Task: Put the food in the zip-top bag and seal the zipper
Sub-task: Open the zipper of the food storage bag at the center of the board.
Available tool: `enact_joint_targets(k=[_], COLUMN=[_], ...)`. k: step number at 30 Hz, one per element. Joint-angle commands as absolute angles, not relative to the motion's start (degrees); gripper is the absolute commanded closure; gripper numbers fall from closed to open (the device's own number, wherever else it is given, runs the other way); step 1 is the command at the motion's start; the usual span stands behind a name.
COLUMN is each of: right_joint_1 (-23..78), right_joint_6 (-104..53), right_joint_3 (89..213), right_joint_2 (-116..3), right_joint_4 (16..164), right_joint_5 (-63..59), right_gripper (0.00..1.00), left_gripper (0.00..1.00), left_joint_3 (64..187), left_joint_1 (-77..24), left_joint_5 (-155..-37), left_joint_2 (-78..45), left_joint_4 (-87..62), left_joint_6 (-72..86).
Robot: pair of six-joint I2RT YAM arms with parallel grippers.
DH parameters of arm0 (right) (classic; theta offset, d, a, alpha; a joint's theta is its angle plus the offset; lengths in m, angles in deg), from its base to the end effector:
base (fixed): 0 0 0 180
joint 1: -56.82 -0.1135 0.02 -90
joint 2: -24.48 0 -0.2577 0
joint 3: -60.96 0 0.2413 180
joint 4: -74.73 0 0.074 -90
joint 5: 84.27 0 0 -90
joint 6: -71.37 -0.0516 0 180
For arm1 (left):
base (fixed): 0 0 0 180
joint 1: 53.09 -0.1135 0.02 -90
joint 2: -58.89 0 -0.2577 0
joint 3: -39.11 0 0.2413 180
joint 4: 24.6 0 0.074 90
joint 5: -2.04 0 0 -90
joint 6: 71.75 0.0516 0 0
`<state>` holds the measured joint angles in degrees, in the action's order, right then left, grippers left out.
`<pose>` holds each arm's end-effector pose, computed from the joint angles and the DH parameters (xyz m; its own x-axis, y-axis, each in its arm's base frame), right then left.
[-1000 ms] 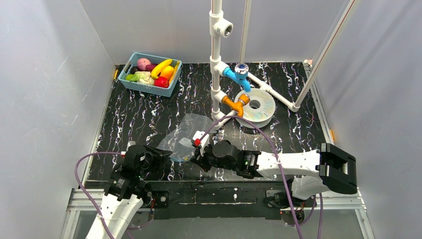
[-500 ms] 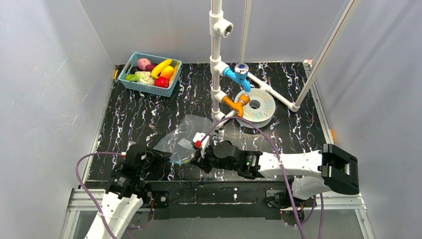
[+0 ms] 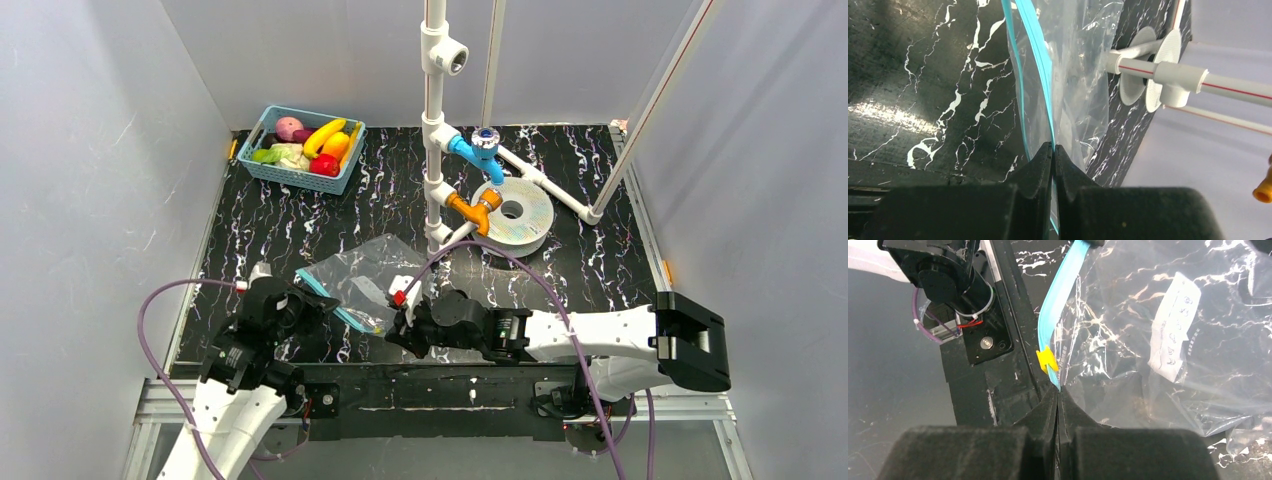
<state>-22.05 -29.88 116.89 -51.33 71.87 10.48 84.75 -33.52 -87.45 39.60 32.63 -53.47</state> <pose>0.0628 0.2971 0.2446 -0.2432 -0.2290 -0.9426 -0.9330 0.3209 0.1628 0.0951 -0.0333 0.2413 -0.4629 -0.8432 -0.2735 -0.3564 0.4596 -0.8135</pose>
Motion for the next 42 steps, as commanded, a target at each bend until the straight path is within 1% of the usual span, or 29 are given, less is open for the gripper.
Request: enact_joint_targets(k=[1, 2, 5, 6, 11, 12, 13, 16, 19, 26, 29, 37, 38, 39, 41, 42], right_joint_1=[-22.9, -22.9, -23.4, -23.6, -25.9, -26.0, -26.1, -26.1, -26.7, -30.8, -32.6, -33.2, -33.2, -33.2, -33.2, -33.2], right_joint_6=[-33.3, -34.1, -34.8, -34.4, -33.5, -34.2, -35.2, -37.5, -38.7, -37.6, -35.9, -37.7, -37.6, -37.6, -37.6, -37.7], right_joint_3=[120.7, 122.4, 127.3, 128.9, 134.9, 136.2, 138.0, 145.2, 151.5, 159.0, 160.0, 158.1, 157.9, 157.8, 157.6, 157.5], right_joint_2=[-51.5, -51.8, -52.2, -52.3, -52.4, -52.8, -53.6, -58.2, -62.7, -70.9, -73.0, -74.5, -74.6, -74.7, -74.8, -74.6], right_joint_4=[79.1, 81.4, 87.0, 88.5, 93.0, 93.3, 94.8, 100.8, 105.0, 108.8, 108.2, 107.0, 106.8, 106.7, 106.7, 106.7], right_joint_5=[10.7, 11.5, 12.6, 12.5, 13.7, 15.3, 17.7, 26.2, 31.9, 48.6, 52.4, 55.6, 55.7, 55.8, 55.8, 55.7], right_gripper=[0.88, 0.82, 0.74, 0.7, 0.36, 0.3, 0.29, 0.29, 0.29, 0.3, 0.3, 0.32, 0.36, 0.41, 0.61, 0.68], left_gripper=[1.0, 1.0, 1.0, 1.0, 1.0, 1.0, 1.0, 1.0, 1.0, 1.0, 1.0, 1.0, 1.0, 1.0, 1.0, 1.0], left_joint_3=[89.0, 89.5, 90.4, 90.5, 90.2, 90.3, 90.3, 90.3, 90.3, 89.8, 89.2, 89.0, 89.0, 89.1, 89.3, 89.5], left_joint_1=[-33.6, -33.6, -33.6, -33.6, -33.6, -33.6, -33.5, -33.6, -33.6, -33.6, -33.6, -33.6, -33.6, -33.6, -33.6, -33.6], left_joint_5=[-87.8, -89.4, -92.9, -93.7, -95.7, -95.9, -96.2, -97.2, -98.2, -99.8, -100.4, -99.4, -99.4, -99.3, -98.9, -98.8], left_joint_2=[34.3, 33.5, 31.6, 31.3, 32.1, 32.5, 32.9, 34.1, 34.9, 35.2, 35.5, 36.9, 37.2, 37.4, 37.7, 37.8], left_joint_4=[32.6, 32.2, 30.4, 30.2, 30.0, 30.0, 30.0, 30.0, 29.6, 30.6, 30.6, 32.7, 32.8, 33.1, 33.5, 33.6], left_joint_6=[-46.9, -46.6, -46.5, -46.9, -49.7, -50.3, -50.9, -54.0, -56.7, -60.6, -62.0, -62.2, -62.3, -62.3, -62.3, -62.2])
